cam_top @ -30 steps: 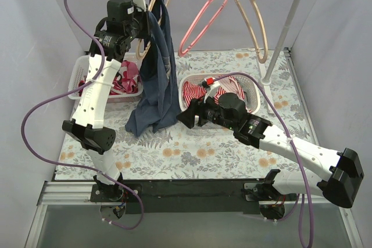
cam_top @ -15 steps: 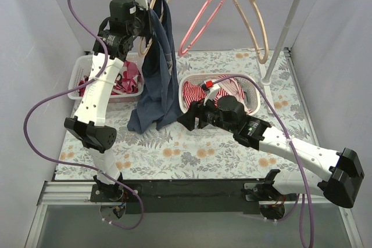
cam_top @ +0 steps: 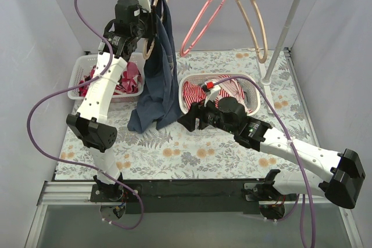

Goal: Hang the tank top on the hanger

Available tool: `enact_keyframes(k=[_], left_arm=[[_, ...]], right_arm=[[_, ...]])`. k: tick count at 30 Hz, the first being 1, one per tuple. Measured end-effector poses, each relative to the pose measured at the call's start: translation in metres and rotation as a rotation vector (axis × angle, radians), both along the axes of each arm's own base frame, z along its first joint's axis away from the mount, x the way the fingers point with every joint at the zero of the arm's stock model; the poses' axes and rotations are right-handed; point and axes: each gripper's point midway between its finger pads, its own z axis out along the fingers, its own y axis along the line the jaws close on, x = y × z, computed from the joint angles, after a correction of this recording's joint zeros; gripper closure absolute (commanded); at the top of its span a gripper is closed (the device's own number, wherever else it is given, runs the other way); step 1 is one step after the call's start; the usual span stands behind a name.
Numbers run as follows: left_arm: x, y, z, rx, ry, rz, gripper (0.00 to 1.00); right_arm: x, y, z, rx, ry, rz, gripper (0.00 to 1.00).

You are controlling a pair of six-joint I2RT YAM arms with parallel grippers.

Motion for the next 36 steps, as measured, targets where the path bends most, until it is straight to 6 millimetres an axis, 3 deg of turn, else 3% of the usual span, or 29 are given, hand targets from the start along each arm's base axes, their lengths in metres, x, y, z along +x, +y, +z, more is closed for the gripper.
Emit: enact_keyframes(k=[2,3,8,16,22,26,29,33,35,36], left_arm=[[-0.001,0.001,0.000,-0.001,-0.001,0.002,0.38],[-0.001,0.001,0.000,-0.002,-0.002,0.004,0.27],[-0.016,0.007,0.020,-0.025,-0.044,0.013,0.02],[-0.078,0.021,0.085,-0.144,-0.164,-0.007,0.02],[-0.146,0.024,0.098,-0.263,-0.185,-0.090,0.02],[-0.185,0.013,0.081,-0.346,-0.128,-0.192,0.02],[-0.204,0.002,0.054,-0.387,-0.054,-0.253,0.02],[-0.223,-0.017,-0.009,-0.407,0.100,-0.309,0.02],[-0.235,-0.030,-0.056,-0.400,0.213,-0.328,0.02],[-0.242,-0.037,-0.062,-0.396,0.235,-0.351,0.02]], right_arm=[[0.001,0.000,0.000,-0.001,-0.001,-0.004,0.26],[0.001,-0.001,0.000,-0.001,-0.002,-0.006,0.26],[0.001,-0.004,0.004,0.004,-0.010,-0.015,0.25],[0.001,-0.009,0.011,0.014,-0.030,-0.032,0.23],[-0.001,-0.020,0.014,0.019,-0.052,-0.055,0.22],[-0.002,-0.030,0.017,0.023,-0.074,-0.076,0.21],[-0.002,-0.038,0.020,0.024,-0.088,-0.101,0.20],[-0.003,-0.055,0.026,0.031,-0.108,-0.145,0.18],[-0.005,-0.064,0.030,0.046,-0.121,-0.165,0.17],[-0.005,-0.067,0.032,0.052,-0.126,-0.174,0.16]])
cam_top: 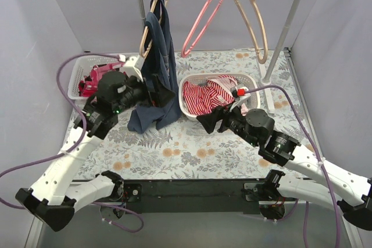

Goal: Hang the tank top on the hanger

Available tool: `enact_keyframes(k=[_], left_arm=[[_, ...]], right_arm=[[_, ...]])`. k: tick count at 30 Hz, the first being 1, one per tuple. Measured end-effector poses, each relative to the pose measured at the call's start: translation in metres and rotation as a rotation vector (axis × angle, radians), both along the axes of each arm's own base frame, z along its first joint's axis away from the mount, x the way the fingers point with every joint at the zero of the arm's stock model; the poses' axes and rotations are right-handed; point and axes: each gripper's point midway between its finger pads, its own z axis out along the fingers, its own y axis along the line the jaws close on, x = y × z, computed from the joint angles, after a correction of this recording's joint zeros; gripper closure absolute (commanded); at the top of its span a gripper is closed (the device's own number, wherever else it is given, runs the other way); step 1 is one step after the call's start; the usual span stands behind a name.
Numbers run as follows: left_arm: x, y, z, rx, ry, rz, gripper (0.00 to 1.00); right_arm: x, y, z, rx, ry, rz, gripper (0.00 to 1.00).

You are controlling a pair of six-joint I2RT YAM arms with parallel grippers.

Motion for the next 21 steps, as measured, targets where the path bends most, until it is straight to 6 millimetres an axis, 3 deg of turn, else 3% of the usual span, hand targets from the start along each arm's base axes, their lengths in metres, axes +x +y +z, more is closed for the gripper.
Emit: enact_keyframes(k=[2,6,10,13,21], left_arm=[[-0.012,-0.016,-0.028,0.012,0.043,-0.030,0.02],[-0.053,-0.044,-0.107,0.075,0.170,-0.119,0.02],[-0.062,-0.039,-0.164,0.128,0.257,-0.074,0.02],[-0.056,-0.037,-0.176,0.126,0.267,-0.027,0.02],[-0.033,-0.044,-0.165,0.066,0.219,0.054,0.02]], right_arm=[[-0.002,-0.009,0.000,0.012,-0.007,-0.019,0.16],[-0.005,-0.022,-0.015,0.000,0.009,-0.051,0.16],[-0.008,-0.034,-0.039,-0.029,0.047,-0.082,0.15],[-0.010,-0.044,-0.049,-0.047,0.060,-0.108,0.14],[-0.004,-0.056,-0.053,-0.064,0.057,-0.174,0.13]])
